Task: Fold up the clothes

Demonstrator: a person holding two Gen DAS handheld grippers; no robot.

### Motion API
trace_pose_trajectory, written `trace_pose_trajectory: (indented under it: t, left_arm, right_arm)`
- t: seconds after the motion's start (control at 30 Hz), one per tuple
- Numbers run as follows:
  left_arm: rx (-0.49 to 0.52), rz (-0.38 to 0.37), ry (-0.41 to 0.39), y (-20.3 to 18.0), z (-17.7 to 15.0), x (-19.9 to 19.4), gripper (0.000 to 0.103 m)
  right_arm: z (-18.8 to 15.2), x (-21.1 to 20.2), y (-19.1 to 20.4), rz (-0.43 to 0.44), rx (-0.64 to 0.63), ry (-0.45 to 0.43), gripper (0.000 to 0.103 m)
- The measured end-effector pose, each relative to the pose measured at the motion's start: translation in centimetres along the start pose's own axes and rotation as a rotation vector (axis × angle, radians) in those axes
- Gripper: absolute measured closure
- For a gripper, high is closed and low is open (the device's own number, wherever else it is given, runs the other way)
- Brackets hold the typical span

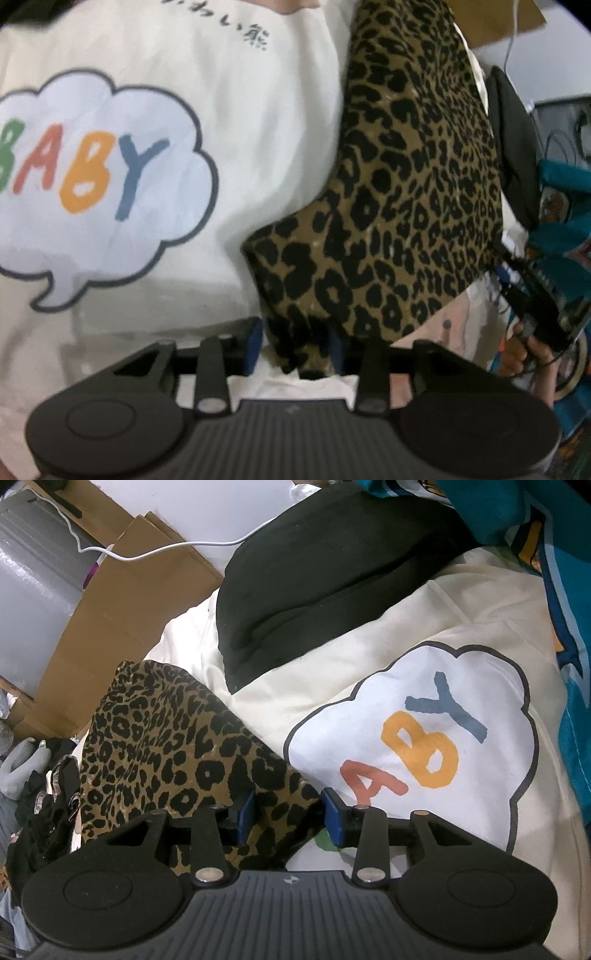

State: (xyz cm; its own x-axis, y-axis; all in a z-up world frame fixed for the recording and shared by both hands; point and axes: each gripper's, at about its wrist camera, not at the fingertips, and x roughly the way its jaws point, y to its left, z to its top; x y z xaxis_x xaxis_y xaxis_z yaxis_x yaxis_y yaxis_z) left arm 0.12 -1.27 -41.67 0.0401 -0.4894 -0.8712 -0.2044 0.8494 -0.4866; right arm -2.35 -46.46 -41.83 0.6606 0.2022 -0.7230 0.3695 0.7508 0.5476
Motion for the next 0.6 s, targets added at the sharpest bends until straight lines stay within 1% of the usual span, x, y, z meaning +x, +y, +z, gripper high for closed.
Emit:
trace_pose_trajectory:
  t: [0.1,0.13,0.17,0.2,0.23,0.3,0.37,0.4,0.47,0.5,0.53,0.57,0.6]
  left_arm:
    - [-0.016,-0.014,0.001,0.1,0.1,0.0,0.061]
    - [-0.013,-0.029,0.008,0.2,0.1,-0.1,0.062]
    - [-0.01,-0.043,0.015,0.3,0.1,-0.2,0.067]
    - [-0.007,-0.058,0.02,0.4,0.1,-0.3,0.07]
    - [-0.002,-0.073,0.016,0.3,0.1,-0.4,0.075]
    - [0.002,-0.095,0.008,0.1,0.1,-0.6,0.078]
    - [-0.001,-0.085,0.011,0.3,0.1,-0.5,0.077]
    - [-0.003,-0.08,0.013,0.5,0.1,-0.6,0.077]
    - [-0.007,-0.058,0.013,1.1,-0.1,-1.1,0.071]
    - [-0.01,-0.049,0.011,1.1,-0.2,-0.7,0.068]
    - [-0.012,-0.041,0.008,1.1,-0.4,-0.4,0.064]
    - [-0.013,-0.034,0.004,1.0,-0.5,0.0,0.062]
    - [-0.011,-0.031,-0.003,0.9,-0.5,0.2,0.061]
  right_arm:
    - [0.0,0.0,-0.1,0.001,0.009,-0.004,0.058]
    - [0.0,-0.1,-0.1,0.003,0.015,-0.007,0.06]
    - [0.0,-0.1,-0.2,0.005,0.02,-0.01,0.068]
    - [0.1,-0.2,-0.3,0.004,0.025,-0.012,0.086]
    - [0.1,-0.3,-0.5,0.006,0.031,-0.014,0.094]
    - [0.1,-0.6,-0.9,0.023,0.047,-0.018,0.093]
    - [0.1,-0.7,-1.1,0.031,0.054,-0.017,0.093]
    - [0.2,-0.8,-1.2,0.032,0.052,-0.014,0.092]
    - [0.4,-0.7,-1.1,0.029,0.042,-0.005,0.088]
    - [0.5,-0.7,-1.0,0.028,0.032,-0.002,0.079]
    - [0.5,-0.7,-1.0,0.029,0.018,0.0,0.067]
    - [0.6,-0.7,-0.9,0.03,0.003,0.002,0.062]
    - [0.6,-0.8,-0.8,0.03,-0.011,0.005,0.06]
